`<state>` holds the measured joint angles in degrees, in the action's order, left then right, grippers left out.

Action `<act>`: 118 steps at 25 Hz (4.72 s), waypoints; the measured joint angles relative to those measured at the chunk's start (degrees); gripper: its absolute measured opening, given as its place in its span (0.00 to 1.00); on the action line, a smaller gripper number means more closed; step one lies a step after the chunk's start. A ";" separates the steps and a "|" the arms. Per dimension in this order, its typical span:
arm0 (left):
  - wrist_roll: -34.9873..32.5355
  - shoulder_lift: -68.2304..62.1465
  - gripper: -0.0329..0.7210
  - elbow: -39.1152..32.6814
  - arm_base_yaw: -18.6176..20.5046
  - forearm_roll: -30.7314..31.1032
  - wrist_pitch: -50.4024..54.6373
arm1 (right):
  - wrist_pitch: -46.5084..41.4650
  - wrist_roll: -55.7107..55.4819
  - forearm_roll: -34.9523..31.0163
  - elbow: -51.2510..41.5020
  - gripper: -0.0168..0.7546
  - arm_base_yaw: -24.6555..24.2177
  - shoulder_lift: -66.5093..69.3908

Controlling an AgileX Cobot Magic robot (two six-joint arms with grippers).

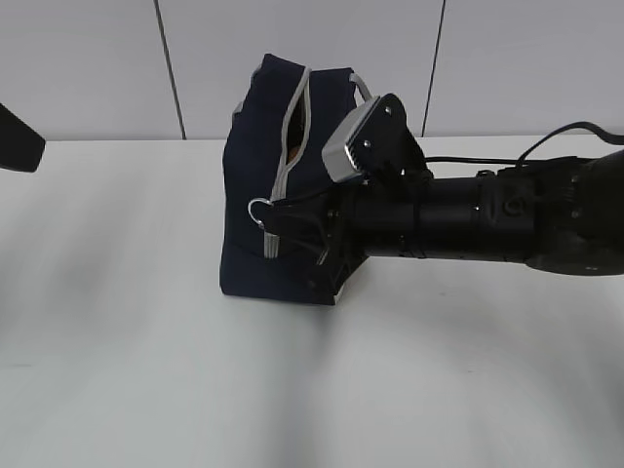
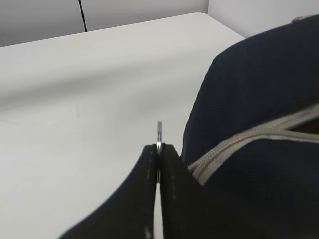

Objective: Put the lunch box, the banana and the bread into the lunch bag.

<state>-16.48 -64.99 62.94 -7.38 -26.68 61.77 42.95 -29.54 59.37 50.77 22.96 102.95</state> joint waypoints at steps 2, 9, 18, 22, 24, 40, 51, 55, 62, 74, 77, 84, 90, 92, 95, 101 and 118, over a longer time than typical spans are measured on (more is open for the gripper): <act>0.00 0.00 0.62 0.00 0.00 0.00 0.00 | 0.00 -1.22 0.68 0.00 0.00 -0.24 -0.53; 0.00 0.00 0.62 0.00 0.00 0.00 0.00 | 1.80 -10.52 9.34 4.37 0.00 -2.72 -0.76; 0.00 0.00 0.62 0.00 0.00 -0.11 0.00 | 4.38 -20.32 17.73 9.63 0.00 -3.54 -1.15; 0.00 0.00 0.62 0.00 0.00 -0.25 0.00 | 5.42 -25.45 23.00 9.73 0.00 -3.54 -2.79; 0.00 0.00 0.62 0.00 0.00 -0.30 0.06 | 6.38 -29.77 27.21 9.73 0.00 -3.59 -3.31; 0.00 0.00 0.62 0.00 0.00 -0.37 0.30 | 5.28 -34.20 30.43 9.73 0.00 -3.59 -4.66; 0.00 0.00 0.62 0.00 0.00 -0.37 -1.21 | 3.95 -27.94 18.86 9.73 0.00 -3.59 -4.69; -0.74 0.00 0.62 0.00 0.00 -0.39 -2.67 | 3.45 -26.57 15.16 9.73 0.00 -3.59 -4.79; -3.09 0.00 0.62 0.00 0.00 -1.68 -4.61 | 2.78 -25.80 10.34 9.73 0.00 -3.59 -4.79; -9.12 -3.89 0.62 0.00 0.00 -7.43 -5.91 | -0.60 -24.58 3.33 9.73 0.00 -3.59 -4.79; -10.12 -3.96 0.62 0.00 0.00 -7.95 -5.98 | -0.60 -24.54 1.88 9.73 0.00 -3.59 -4.79; -11.64 -4.86 0.62 0.00 0.00 -8.67 -6.15 | -0.60 -24.32 1.57 9.73 0.00 -3.59 -4.79; -14.38 -6.59 0.62 0.00 0.00 -11.95 -6.65 | 0.31 -26.09 1.71 9.73 0.00 -3.59 -4.79; -14.99 -7.36 0.62 0.00 0.00 -12.62 -7.07 | 0.61 -28.23 2.80 9.73 0.00 -3.59 -4.79; -15.86 -8.45 0.61 0.00 0.00 -13.19 -8.06 | 0.70 -32.30 5.80 9.73 0.00 -3.59 -4.79; -17.42 -9.12 0.61 0.00 0.00 -14.91 -8.98 | 0.61 -39.49 13.83 10.91 0.00 -3.59 -4.79; -23.22 -13.29 0.61 0.00 0.00 -18.88 -9.38 | 1.34 -68.26 48.38 25.21 0.00 -5.69 -4.79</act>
<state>-39.70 -78.28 62.94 -7.38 -45.57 52.39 44.29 -97.80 107.75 75.98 17.27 98.16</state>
